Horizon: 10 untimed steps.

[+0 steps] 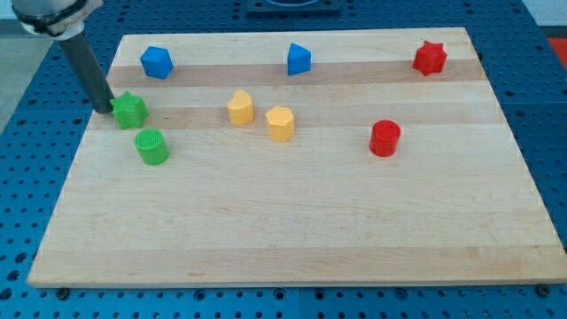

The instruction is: Slide the green star right a bit

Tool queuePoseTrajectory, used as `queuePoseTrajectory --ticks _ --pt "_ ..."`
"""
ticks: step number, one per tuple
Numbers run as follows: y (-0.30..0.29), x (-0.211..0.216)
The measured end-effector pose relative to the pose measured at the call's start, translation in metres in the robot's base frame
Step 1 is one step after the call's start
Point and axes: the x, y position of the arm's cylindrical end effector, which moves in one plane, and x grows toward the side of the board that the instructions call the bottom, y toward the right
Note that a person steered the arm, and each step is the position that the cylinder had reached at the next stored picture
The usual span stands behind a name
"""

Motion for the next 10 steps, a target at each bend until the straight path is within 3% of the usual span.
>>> queuePoseTrajectory --ticks 2,10 --pt "0.0 0.033" --pt "0.03 0.032"
